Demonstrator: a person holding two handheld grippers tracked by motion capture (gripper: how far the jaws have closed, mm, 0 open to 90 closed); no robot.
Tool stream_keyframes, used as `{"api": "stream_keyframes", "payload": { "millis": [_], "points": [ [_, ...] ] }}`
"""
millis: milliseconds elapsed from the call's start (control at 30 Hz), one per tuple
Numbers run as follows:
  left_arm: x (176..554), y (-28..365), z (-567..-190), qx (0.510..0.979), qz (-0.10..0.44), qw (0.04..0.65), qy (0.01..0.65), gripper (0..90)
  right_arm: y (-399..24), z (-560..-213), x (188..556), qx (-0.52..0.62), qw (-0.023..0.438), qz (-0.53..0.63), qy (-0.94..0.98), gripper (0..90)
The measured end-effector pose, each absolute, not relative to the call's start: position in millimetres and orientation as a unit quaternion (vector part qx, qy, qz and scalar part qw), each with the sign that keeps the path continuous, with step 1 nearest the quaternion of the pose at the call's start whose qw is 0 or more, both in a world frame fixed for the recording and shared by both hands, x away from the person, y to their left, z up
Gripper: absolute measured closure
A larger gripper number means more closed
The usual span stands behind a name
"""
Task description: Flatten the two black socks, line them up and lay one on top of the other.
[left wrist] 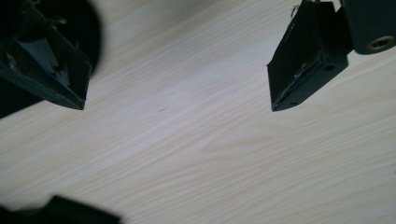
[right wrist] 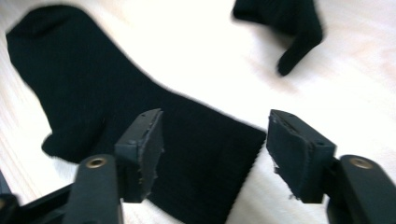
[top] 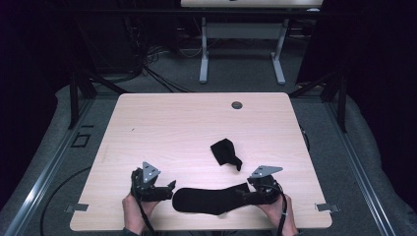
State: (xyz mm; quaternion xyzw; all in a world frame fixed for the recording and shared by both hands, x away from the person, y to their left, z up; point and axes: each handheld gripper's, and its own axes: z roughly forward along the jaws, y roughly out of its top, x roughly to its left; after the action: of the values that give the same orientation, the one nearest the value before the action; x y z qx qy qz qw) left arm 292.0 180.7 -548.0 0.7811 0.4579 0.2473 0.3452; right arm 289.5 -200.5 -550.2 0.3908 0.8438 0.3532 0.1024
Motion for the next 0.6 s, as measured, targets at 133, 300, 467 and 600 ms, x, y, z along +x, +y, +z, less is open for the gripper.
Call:
{"api": "stream_keyframes", "payload": {
  "millis": [133, 300, 467, 600],
  "points": [
    [299.2, 202.1, -564.0, 0.773, 0.255, 0.323, 0.483, 1.5, -203.1, -540.9, 299.5, 0.397, 0.113, 0.359, 0.837, 28.0],
    [302.6, 210.4, -580.0, 0.773, 0.242, 0.313, 0.496, 0.1, -200.6, -529.2, 317.5, 0.402, 0.131, 0.359, 0.832, 26.7],
    [303.0, 210.9, -585.5, 0.771, 0.239, 0.314, 0.5, 0.1, -194.4, -521.3, 333.6, 0.4, 0.144, 0.353, 0.833, 28.2],
    [303.1, 211.9, -591.8, 0.77, 0.233, 0.316, 0.503, 0.1, -183.5, -517.8, 355.5, 0.4, 0.153, 0.351, 0.833, 30.2]
  ]
}}
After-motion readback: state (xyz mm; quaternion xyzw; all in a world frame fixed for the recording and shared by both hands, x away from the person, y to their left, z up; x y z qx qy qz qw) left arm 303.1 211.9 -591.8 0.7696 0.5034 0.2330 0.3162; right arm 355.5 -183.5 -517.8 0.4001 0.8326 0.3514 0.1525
